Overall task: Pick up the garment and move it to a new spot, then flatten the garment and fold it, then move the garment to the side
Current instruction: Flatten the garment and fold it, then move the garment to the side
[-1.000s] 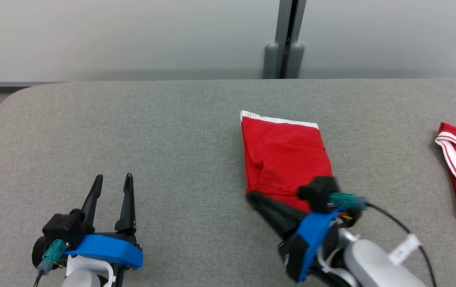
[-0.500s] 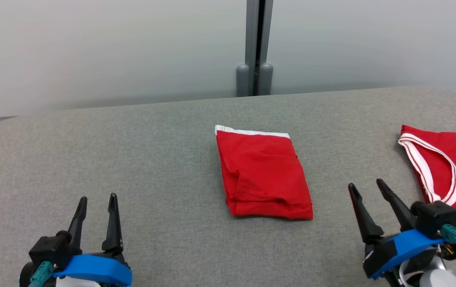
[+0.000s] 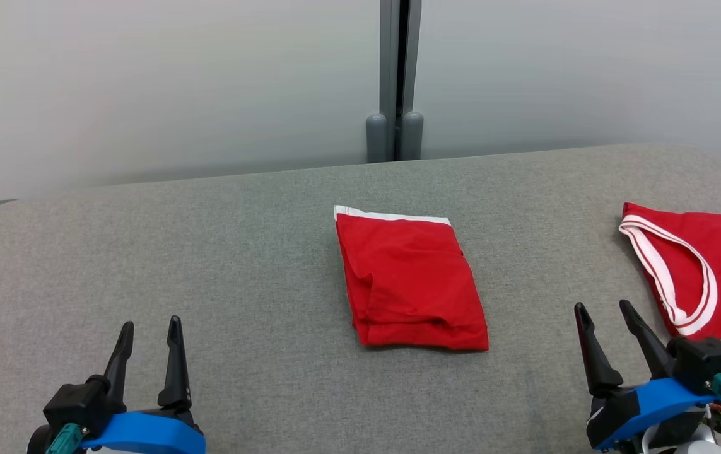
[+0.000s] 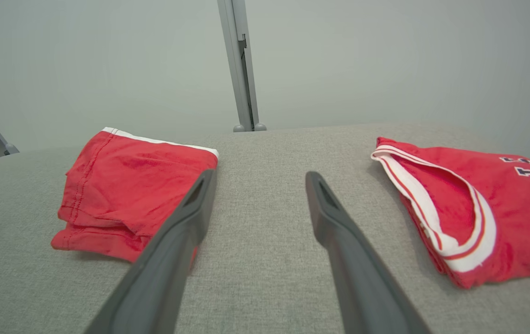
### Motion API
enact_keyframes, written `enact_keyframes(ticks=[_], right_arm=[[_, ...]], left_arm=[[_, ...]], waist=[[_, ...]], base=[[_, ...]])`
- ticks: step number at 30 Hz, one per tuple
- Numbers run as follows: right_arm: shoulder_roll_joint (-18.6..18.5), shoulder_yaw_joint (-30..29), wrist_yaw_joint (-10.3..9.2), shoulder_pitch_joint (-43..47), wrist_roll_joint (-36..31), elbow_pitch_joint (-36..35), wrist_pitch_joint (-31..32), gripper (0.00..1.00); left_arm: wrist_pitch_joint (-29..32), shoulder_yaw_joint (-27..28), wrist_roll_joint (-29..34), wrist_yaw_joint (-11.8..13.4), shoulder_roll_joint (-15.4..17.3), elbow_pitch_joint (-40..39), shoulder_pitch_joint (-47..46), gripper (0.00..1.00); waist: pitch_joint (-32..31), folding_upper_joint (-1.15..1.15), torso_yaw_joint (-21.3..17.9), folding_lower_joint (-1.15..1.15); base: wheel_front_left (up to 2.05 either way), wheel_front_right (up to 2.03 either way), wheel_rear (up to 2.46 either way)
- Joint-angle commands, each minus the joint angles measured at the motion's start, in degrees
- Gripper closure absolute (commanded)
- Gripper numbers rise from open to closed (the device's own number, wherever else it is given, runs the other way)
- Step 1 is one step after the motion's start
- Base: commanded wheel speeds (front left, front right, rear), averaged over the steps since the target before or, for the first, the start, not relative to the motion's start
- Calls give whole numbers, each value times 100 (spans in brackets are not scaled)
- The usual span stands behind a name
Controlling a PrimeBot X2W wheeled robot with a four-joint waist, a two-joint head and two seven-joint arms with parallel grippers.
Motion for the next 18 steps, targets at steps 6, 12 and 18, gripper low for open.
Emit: enact_keyframes(ticks=[6, 12, 18], right_arm=[[34, 5, 1, -104, -60, 121, -95, 0], [-1, 75, 1, -140, -4, 165, -48, 0], [-57, 240, 1, -696, 268, 273, 741, 0]], left_arm=[[-25, -47, 55, 34, -11, -36, 66, 0], [-25, -73, 51, 37, -15, -46, 66, 0], [-21, -124, 50, 28, -8, -125, -113, 0]], waist=[[6, 0, 56, 0], [16, 0, 103, 0], [237, 0, 215, 0]], base=[[0, 0, 0], [0, 0, 0], [0, 0, 0]])
